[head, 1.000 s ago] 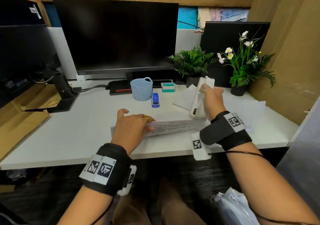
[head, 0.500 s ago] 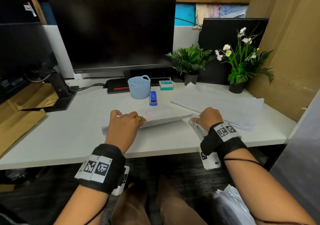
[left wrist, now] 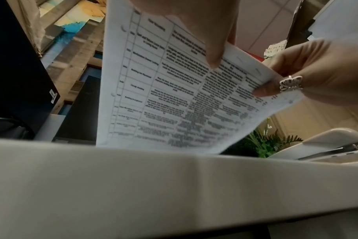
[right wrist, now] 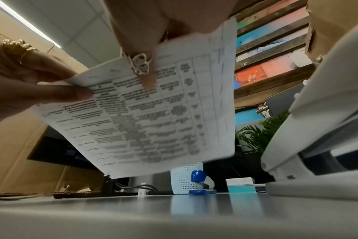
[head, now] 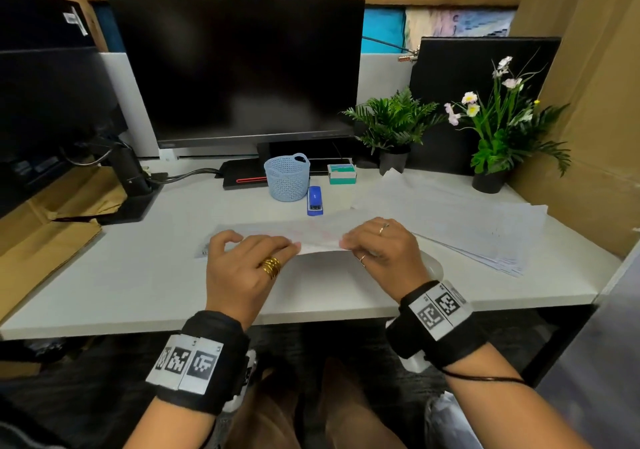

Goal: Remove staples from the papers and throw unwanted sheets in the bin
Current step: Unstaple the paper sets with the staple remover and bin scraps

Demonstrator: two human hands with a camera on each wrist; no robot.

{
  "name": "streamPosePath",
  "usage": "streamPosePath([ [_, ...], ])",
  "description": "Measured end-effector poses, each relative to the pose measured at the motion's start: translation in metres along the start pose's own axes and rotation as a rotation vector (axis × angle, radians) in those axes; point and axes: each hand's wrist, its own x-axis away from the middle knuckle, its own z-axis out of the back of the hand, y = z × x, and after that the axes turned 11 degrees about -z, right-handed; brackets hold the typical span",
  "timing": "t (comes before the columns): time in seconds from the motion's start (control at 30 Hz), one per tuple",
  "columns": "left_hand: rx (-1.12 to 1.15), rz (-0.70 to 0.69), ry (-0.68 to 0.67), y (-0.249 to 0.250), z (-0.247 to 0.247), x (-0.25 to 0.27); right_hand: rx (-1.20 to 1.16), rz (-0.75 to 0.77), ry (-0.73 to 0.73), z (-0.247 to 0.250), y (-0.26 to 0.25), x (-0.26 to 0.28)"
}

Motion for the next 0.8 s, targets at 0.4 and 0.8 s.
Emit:
streamPosePath([
  [0.4,0.056,0.031,0.201,0.009,-0.003,-0.01,-0.163,0.071,0.356,0.012,-0.007,0.004],
  [0.8,-0.011,0.014,0.161,0.007,0.005,-0.021,0.077,-0.012,0.214,0.027,-0.019,-0.002],
])
